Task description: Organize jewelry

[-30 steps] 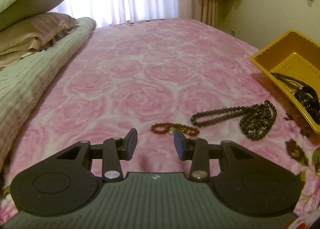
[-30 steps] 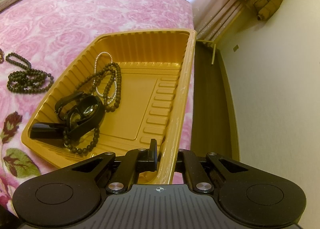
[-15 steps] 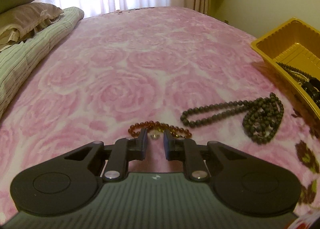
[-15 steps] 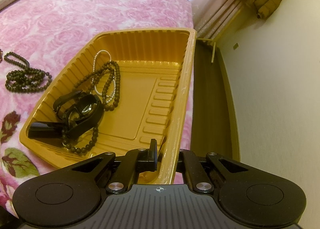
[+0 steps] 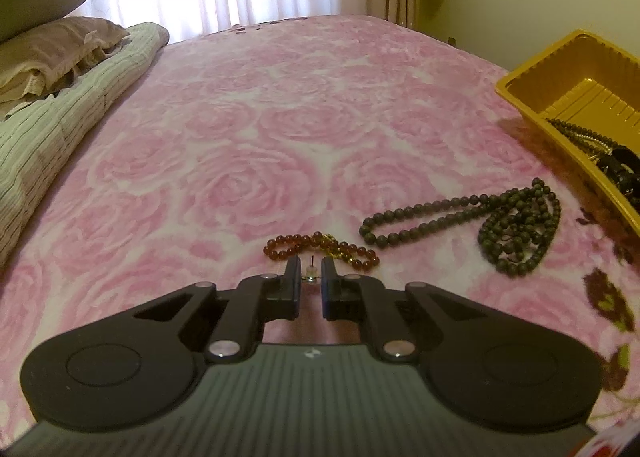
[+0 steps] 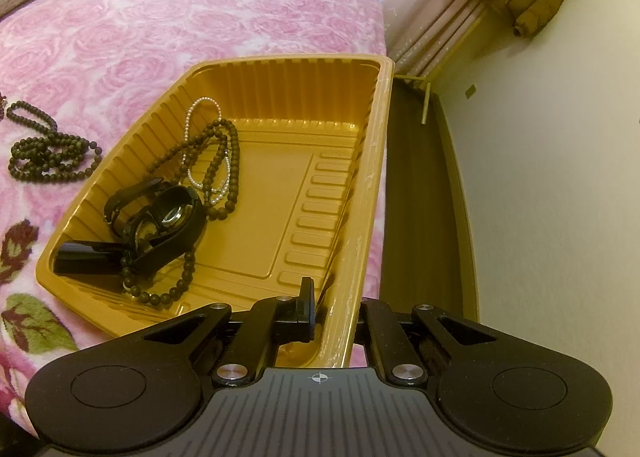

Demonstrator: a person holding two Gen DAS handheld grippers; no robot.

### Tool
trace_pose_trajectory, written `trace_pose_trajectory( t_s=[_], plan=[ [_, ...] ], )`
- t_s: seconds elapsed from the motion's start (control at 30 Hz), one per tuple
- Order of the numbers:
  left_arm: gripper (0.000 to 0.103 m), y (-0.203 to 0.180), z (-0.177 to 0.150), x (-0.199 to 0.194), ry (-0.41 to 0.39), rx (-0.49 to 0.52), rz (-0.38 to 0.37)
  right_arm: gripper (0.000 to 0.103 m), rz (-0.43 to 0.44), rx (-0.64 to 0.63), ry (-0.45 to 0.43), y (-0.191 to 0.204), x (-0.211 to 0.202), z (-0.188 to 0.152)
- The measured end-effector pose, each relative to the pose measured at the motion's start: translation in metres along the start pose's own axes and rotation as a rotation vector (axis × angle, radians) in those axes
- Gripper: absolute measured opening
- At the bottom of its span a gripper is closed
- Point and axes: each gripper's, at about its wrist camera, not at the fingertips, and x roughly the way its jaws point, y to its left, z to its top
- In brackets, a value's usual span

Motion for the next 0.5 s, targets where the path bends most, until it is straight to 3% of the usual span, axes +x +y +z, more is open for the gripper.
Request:
trace_pose_trajectory(
  t_s=[0.5],
  plan=[
    [0.009,-0.013,0.01,-0.037,-0.042,-0.005,-0.056,0.006,0.002,-0.004,-0.017,0.001,-0.01,0.002]
  ],
)
